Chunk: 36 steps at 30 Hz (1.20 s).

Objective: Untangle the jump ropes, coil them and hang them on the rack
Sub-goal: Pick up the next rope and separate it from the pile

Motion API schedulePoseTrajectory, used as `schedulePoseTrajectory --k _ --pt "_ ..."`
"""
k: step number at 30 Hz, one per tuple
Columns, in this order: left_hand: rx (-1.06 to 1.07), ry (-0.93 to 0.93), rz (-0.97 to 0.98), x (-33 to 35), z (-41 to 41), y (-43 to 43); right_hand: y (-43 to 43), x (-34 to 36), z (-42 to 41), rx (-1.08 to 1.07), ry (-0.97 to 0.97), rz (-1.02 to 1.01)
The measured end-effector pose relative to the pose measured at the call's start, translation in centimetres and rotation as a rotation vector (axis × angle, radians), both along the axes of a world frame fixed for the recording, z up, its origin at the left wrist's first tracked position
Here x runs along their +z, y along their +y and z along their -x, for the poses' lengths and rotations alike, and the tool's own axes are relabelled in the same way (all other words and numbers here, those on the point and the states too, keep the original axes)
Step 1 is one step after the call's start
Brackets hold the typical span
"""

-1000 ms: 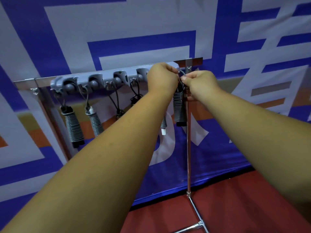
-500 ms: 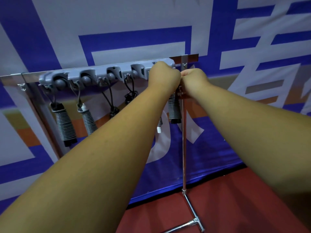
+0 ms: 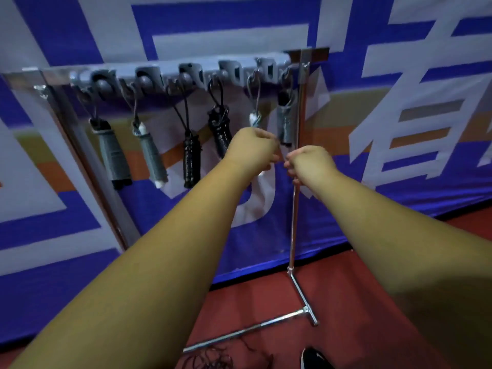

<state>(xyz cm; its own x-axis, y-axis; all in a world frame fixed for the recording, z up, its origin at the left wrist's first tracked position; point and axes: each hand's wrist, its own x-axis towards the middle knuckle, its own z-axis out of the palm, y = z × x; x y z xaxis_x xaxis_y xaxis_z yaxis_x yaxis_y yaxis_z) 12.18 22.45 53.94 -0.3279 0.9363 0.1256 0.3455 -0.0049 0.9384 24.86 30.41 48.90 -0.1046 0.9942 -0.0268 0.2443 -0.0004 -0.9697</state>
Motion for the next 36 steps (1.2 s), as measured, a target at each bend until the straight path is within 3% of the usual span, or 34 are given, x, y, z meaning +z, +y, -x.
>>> schedulePoseTrajectory --k 6,17,22,25,27,30,36 --pt "-0.02 -0.163 0.184 -14.4 3.7 -4.5 -5.3 -12.9 3.2 0.126 -0.113 0.175" --pt "0.115 -0.343 0.568 -38.2 11.2 -12.5 -14.5 -38.3 11.2 0.226 -0.25 0.705" --pt "0.178 -0.268 0.825 -48.9 13.1 -16.0 -19.2 -47.0 11.3 0.22 -0.375 0.948" --pt "0.102 -0.111 0.989 -53.9 12.6 -18.2 -21.3 -51.4 10.0 0.282 -0.465 1.008" --pt "-0.032 0.115 1.064 -56.7 11.9 -20.3 -22.6 -53.9 9.0 0.376 -0.571 1.007" --pt "-0.004 0.128 1.147 -61.2 11.7 -22.4 -23.8 -56.4 8.7 0.489 -0.711 0.986" --pt "-0.195 0.155 1.15 -66.2 10.7 -25.5 -24.5 -58.1 8.6 0.698 -0.915 0.85"
